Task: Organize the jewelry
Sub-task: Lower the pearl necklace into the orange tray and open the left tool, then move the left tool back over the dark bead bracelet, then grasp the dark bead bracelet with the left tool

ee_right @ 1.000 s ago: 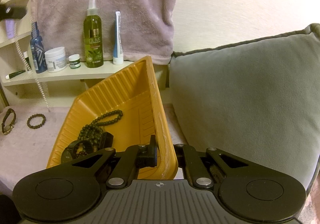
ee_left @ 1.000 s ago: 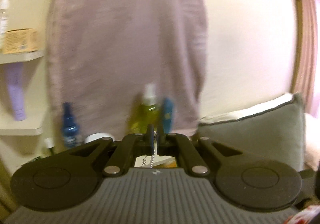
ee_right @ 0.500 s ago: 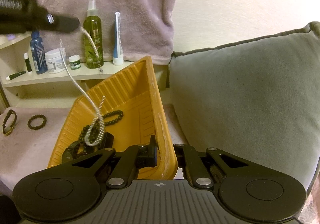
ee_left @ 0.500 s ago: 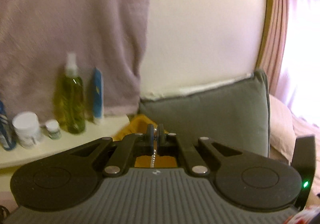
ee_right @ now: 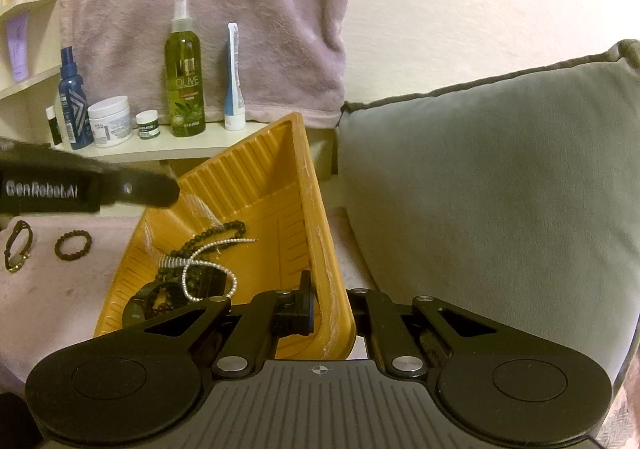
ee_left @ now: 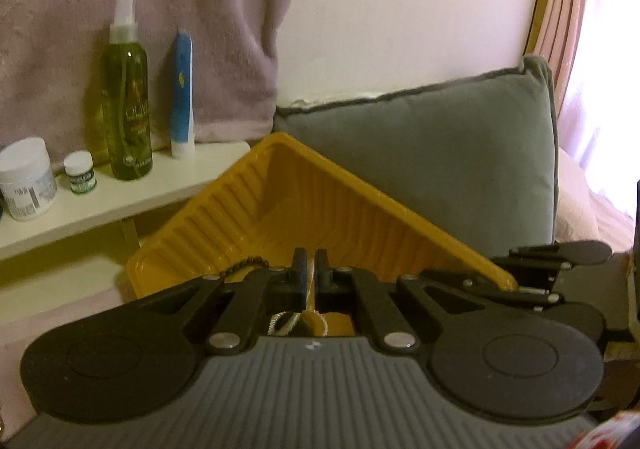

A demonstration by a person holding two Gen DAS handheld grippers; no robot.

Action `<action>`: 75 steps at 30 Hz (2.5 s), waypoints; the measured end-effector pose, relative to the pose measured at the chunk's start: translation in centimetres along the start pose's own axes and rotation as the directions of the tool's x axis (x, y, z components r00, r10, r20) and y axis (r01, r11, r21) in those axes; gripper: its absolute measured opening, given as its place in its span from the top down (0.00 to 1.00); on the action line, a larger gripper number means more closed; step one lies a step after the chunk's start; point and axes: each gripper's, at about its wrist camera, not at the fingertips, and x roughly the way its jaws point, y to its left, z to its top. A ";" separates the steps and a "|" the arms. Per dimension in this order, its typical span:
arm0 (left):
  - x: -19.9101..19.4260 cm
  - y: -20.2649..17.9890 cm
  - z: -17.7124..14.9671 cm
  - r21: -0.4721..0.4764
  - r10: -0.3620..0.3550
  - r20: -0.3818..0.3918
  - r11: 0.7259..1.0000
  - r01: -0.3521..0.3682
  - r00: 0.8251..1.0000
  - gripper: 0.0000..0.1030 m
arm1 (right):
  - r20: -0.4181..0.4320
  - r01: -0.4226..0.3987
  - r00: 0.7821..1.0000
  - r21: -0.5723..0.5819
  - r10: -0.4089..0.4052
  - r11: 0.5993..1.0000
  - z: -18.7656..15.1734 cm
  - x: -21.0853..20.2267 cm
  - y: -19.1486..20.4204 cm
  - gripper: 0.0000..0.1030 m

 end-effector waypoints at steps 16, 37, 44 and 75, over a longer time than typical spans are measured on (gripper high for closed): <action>-4.6 4.5 -2.1 -0.105 0.230 0.094 0.970 -0.221 0.969 0.83 | 0.002 0.001 1.000 -0.007 -0.001 1.000 -0.1 -0.1 -0.1 0.94; -8.7 11.8 -8.4 -0.203 0.569 0.007 0.806 -0.556 0.822 0.69 | 0.001 0.003 1.000 -0.009 -0.003 1.000 -0.1 -0.1 0.1 0.94; -7.6 12.3 -9.1 -0.208 0.556 -0.020 0.811 -0.547 0.831 0.68 | 0.000 0.005 1.000 -0.014 -0.005 1.000 -0.1 -0.2 0.3 0.94; 0.6 15.9 -10.0 0.112 0.402 -0.136 0.914 -0.389 0.905 0.81 | -0.019 0.018 1.000 -0.012 -0.018 1.000 -0.1 0.4 -0.1 0.94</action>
